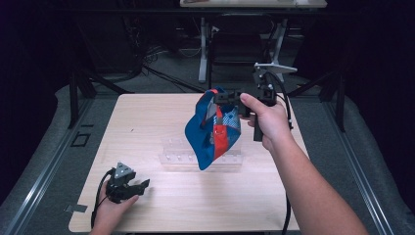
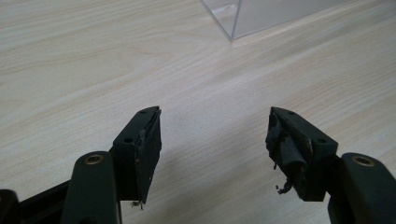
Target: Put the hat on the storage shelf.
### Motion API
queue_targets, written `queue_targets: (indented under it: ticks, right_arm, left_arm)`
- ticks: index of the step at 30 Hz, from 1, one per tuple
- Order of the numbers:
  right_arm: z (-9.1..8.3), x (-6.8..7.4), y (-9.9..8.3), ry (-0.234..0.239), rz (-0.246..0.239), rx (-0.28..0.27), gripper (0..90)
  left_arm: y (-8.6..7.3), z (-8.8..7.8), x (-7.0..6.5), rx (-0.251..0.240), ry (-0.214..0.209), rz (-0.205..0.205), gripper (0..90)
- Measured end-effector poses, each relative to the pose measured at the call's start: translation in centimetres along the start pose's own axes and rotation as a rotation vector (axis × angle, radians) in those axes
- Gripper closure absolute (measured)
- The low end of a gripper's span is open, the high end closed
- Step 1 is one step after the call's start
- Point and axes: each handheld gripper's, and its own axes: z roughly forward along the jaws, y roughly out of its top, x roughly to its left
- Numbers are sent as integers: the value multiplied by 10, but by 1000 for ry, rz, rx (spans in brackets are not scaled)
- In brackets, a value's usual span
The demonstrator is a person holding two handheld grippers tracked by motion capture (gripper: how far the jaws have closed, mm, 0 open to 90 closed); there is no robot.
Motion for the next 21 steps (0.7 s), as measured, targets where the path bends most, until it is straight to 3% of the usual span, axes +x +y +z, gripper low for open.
queue_targets:
  ticks: [16, 21]
  right_arm:
    - [-2, -17, 8, -84, 15, -86, 785]
    - [-6, -23, 6, -82, 26, -87, 785]
  left_arm:
    - [1, 0, -1, 3, -5, 11, 365]
    - [2, 2, -4, -8, -7, 15, 367]
